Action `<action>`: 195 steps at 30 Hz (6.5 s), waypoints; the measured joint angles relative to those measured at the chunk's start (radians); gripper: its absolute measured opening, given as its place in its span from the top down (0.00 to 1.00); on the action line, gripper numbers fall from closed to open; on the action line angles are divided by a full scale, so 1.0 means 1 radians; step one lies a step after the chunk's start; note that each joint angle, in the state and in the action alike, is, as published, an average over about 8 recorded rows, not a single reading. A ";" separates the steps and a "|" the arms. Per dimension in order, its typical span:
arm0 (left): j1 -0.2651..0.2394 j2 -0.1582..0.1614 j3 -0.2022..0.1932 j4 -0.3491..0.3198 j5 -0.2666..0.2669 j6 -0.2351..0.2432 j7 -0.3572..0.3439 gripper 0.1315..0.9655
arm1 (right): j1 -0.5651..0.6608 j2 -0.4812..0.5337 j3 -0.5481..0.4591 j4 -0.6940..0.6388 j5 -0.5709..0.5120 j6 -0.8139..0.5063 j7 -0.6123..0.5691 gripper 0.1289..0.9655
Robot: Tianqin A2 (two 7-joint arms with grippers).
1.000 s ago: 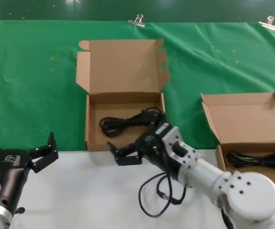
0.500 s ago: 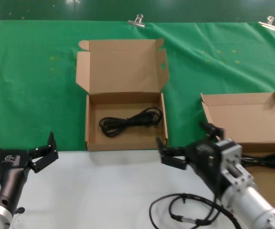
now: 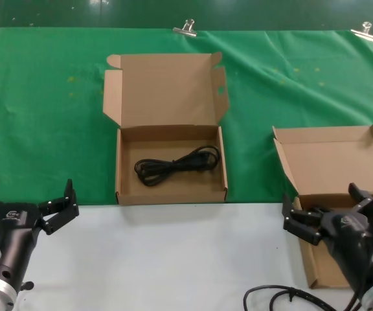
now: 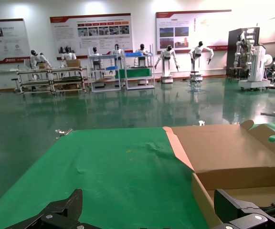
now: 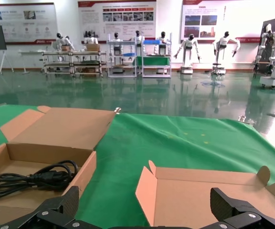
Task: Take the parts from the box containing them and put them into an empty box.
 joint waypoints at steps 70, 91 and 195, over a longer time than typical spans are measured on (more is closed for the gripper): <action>0.000 0.000 0.000 0.000 0.000 0.000 0.000 0.00 | -0.007 0.002 0.006 0.006 0.003 0.004 0.000 0.00; 0.000 0.000 0.000 0.000 0.000 0.000 0.000 0.00 | -0.007 0.002 0.006 0.006 0.003 0.004 0.000 0.00; 0.000 0.000 0.000 0.000 0.000 0.000 0.000 0.00 | -0.007 0.002 0.006 0.006 0.003 0.004 0.000 0.00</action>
